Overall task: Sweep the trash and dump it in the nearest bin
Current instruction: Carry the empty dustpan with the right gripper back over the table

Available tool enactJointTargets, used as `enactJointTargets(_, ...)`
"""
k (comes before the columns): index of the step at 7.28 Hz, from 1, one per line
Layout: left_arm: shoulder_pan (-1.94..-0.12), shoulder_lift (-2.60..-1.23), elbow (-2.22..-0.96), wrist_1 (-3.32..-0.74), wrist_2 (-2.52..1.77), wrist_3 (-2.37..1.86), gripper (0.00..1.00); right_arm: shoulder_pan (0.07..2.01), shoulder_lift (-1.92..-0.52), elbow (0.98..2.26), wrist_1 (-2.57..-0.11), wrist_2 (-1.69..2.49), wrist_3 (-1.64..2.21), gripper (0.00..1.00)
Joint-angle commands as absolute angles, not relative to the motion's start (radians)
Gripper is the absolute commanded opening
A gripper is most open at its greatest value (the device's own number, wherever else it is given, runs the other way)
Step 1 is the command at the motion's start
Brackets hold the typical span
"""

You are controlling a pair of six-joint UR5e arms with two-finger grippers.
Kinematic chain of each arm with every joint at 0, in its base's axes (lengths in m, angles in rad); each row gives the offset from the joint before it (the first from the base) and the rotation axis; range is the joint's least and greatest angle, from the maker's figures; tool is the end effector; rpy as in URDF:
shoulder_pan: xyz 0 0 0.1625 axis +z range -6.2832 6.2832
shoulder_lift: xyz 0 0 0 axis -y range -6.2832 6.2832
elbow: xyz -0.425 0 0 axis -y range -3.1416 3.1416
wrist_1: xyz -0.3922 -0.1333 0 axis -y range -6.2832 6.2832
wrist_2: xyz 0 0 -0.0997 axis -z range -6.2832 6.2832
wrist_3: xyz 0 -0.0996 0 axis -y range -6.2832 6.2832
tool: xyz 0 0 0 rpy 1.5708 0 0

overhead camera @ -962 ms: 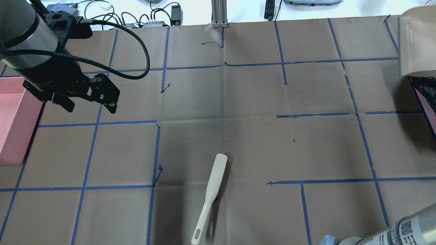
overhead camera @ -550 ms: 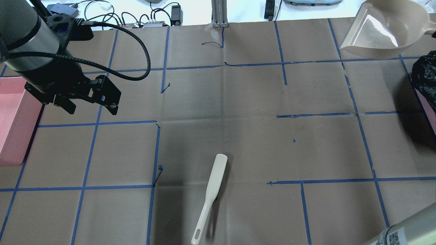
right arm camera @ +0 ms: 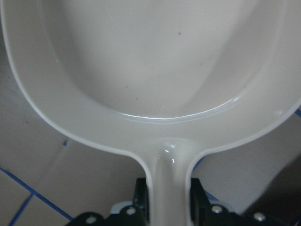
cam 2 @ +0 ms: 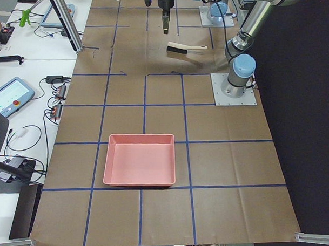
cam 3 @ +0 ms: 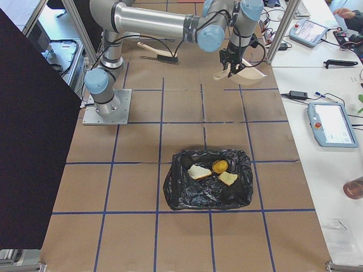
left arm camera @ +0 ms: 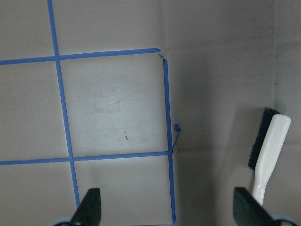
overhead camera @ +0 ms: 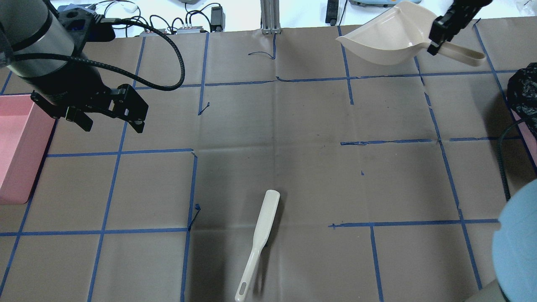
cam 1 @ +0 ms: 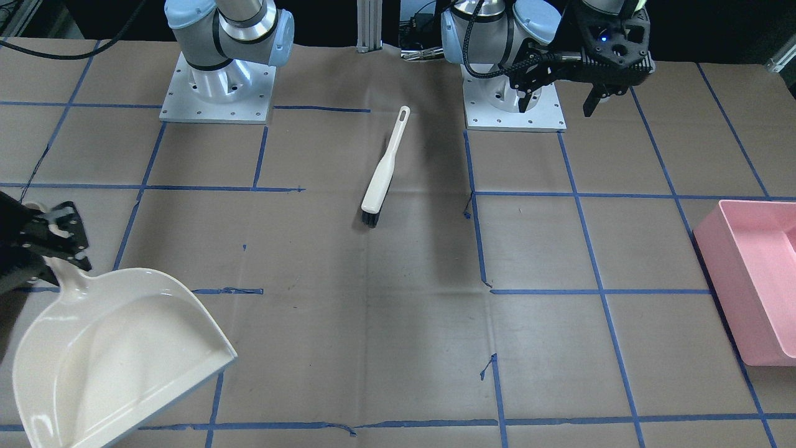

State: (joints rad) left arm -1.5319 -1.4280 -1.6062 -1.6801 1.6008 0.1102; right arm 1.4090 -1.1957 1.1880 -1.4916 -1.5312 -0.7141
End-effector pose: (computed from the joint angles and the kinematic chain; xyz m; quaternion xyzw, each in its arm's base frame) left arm -0.1135 -0.4337 0.5255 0.0357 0.9993 0.0021 0.0149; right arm 0.0323 -0.6540 0.4546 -0.2717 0.9615 0.0240 0.0331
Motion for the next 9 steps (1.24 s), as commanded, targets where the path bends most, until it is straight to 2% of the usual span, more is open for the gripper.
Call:
enactJointTargets(1, -1.537, -1.445, -1.627, -1.625, 1.601, 0.114, 1.0, 1.588, -1.125, 1.187, -1.599, -1.537, -0.344, 0.01)
enactJointTargets(4, -1.539, -1.446, -1.655, -1.621, 1.591, 0.106, 1.0, 1.768, -0.991, 1.184, -1.785, -1.546, 0.013, 0.02)
enactJointTargets(6, -1.539, -1.444, -1.655, -1.621, 1.591, 0.11, 1.0, 1.853, -0.928, 1.186, -1.812, -1.548, 0.186, 0.02)
enactJointTargets(9, -1.542, -1.445, -1.655, -1.623, 1.588, 0.103, 1.0, 1.908, -0.917, 1.219, -1.809, -1.549, 0.297, 0.02)
